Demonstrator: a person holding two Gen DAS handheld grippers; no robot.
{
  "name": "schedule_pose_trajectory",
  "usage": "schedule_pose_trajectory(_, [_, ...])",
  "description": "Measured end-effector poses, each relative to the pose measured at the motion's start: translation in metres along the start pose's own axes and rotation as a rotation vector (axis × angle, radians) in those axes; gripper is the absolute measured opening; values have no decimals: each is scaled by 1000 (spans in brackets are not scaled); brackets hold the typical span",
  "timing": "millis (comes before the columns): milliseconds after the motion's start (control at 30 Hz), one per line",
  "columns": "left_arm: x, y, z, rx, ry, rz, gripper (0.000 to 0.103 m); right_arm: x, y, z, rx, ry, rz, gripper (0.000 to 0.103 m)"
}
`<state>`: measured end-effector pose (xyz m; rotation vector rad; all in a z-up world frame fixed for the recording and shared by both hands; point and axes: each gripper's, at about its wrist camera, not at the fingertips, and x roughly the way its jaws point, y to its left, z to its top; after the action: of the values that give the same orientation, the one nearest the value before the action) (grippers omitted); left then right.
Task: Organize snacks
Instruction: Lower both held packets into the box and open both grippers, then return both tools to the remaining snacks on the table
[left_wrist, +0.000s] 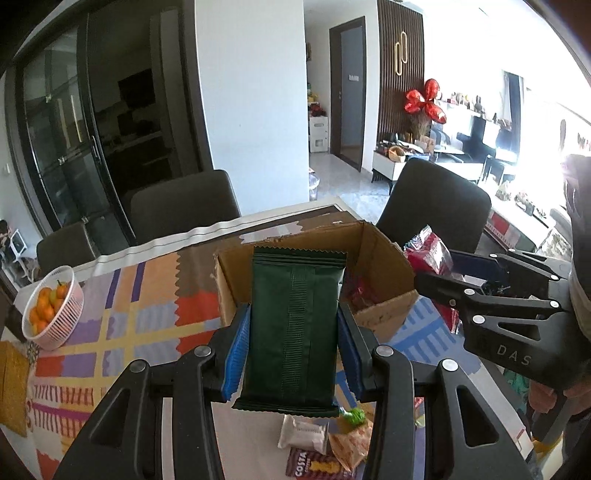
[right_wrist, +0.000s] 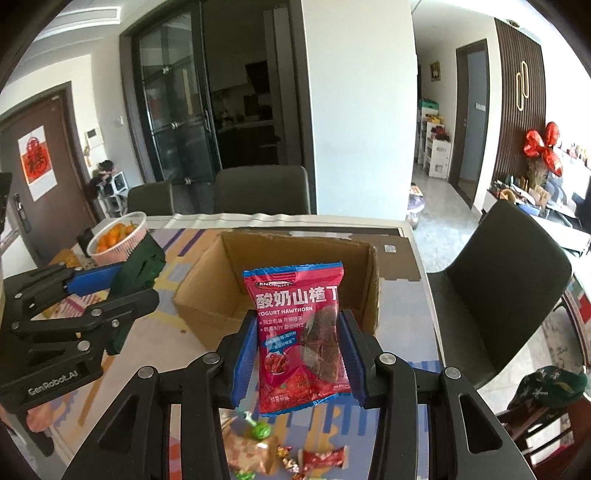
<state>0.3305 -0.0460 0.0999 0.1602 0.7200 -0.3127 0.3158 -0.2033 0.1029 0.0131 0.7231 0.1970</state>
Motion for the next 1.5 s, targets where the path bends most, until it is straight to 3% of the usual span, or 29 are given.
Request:
schedule_pose_trajectory(400, [54, 13, 30, -74, 100, -20, 44, 45, -22, 37, 39, 66, -21, 43])
schedule_pose_trajectory(667, [78, 19, 30, -124, 137, -28, 45, 76, -26, 44, 59, 100, -26, 44])
schedule_pose_trajectory(733, [81, 22, 30, -149, 138, -10, 52, 82, -26, 43, 71, 106, -29, 44])
schedule_pose_trajectory(767, [80, 25, 29, -163, 133, -3, 56, 85, -28, 44, 79, 104, -41, 46])
schedule_pose_trajectory(800, [80, 27, 28, -168, 129, -1, 58, 85, -29, 43, 83, 97, -74, 56])
schedule_pose_trajectory(867, [76, 30, 24, -166, 124, 21, 60, 82, -31, 39, 87, 82, -129, 65])
schedule_pose_trajectory(1067, [47, 16, 4, -77, 70, 67, 68, 57, -26, 21, 27, 33, -153, 65])
schedule_pose_trajectory(1200, [25, 5, -12, -55, 46, -3, 70, 29, -15, 7, -29, -24, -157, 65])
schedule_pose_trajectory(1500, [-16, -21, -51, 11, 11, -37, 72, -21, 1, -27, -83, -88, -146, 65])
